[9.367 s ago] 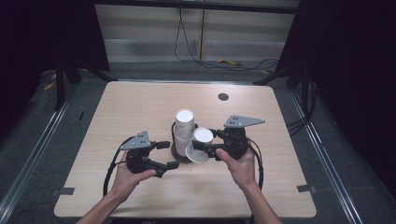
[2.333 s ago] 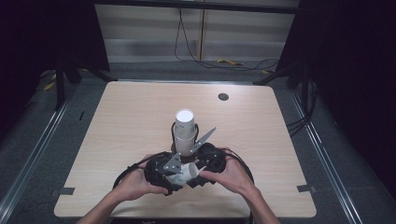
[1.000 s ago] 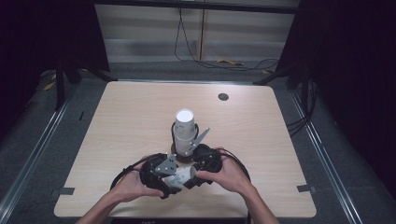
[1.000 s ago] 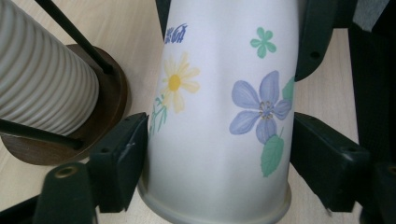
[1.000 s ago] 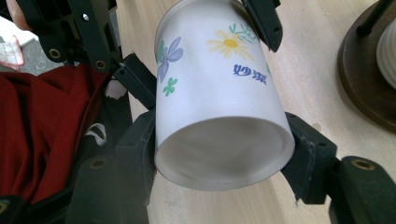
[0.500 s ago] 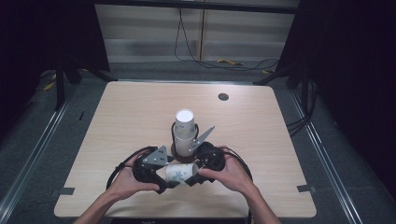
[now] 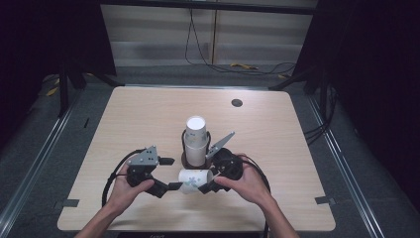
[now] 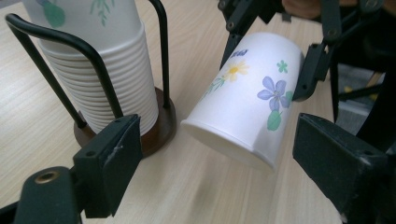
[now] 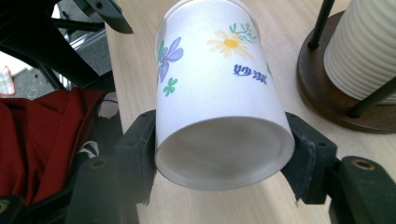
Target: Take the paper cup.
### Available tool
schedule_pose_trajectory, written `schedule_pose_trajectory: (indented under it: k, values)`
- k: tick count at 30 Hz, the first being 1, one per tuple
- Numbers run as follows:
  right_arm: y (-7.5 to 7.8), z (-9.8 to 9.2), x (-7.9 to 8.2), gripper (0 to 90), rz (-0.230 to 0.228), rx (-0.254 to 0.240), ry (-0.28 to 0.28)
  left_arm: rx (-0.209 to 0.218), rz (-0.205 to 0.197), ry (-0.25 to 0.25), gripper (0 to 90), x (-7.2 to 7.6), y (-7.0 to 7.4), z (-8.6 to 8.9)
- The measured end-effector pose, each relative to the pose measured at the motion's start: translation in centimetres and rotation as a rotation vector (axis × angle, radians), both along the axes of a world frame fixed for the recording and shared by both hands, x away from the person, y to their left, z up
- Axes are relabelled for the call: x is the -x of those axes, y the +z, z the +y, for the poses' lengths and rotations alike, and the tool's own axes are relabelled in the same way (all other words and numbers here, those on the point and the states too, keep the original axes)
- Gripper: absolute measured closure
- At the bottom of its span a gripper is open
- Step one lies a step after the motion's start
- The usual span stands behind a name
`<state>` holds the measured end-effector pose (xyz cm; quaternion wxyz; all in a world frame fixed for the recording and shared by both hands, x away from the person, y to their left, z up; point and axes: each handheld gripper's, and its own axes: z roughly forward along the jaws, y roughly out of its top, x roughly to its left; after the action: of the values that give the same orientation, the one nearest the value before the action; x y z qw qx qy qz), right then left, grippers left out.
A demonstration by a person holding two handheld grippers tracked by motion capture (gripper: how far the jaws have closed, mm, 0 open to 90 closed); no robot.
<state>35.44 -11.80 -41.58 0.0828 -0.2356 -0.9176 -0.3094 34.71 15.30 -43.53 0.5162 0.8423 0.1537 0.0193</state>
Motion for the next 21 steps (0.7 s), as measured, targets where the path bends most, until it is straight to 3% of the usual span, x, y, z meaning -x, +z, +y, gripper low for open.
schedule_pose_trajectory:
  k: [11,21]
  values:
    - [0.1,-0.6,0.1,35.9,-0.034,-0.051,-0.015,0.080,-0.020,0.039,15.7,0.0,0.0,0.9]
    - [0.0,-1.6,0.1,35.9,-0.055,-0.150,-0.036,0.113,-0.005,0.018,15.7,0.2,0.2,0.7]
